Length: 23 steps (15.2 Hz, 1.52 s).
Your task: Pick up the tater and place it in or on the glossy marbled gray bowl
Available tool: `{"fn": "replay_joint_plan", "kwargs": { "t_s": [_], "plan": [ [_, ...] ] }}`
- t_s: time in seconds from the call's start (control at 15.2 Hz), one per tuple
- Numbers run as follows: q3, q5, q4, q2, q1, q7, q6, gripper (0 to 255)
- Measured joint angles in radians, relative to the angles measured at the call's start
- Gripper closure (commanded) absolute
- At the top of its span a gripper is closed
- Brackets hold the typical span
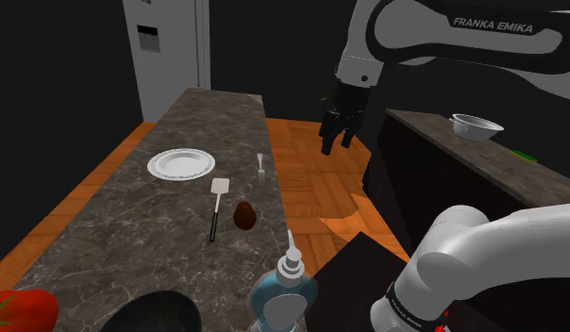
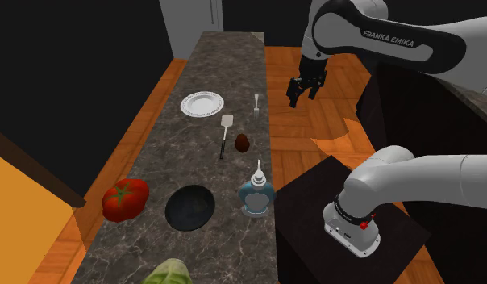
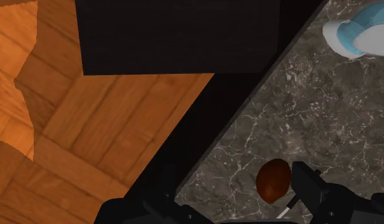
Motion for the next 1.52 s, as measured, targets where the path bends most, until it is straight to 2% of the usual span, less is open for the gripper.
{"fn": "replay_joint_plan", "kwargs": {
  "t_s": [0.13, 0.53, 1.12, 1.52],
  "plan": [
    [0.007, 0.006, -0.004, 0.009, 0.001, 0.009, 0.011, 0],
    [0.072, 0.055, -0.054, 0.130, 0.010, 0.095, 0.169, 0],
    [0.174, 0.105, -0.043, 0.408, 0.022, 0.237, 0.419, 0],
    [0.224, 0.093, 0.036, 0.647, 0.025, 0.334, 0.569, 0]
  ]
}}
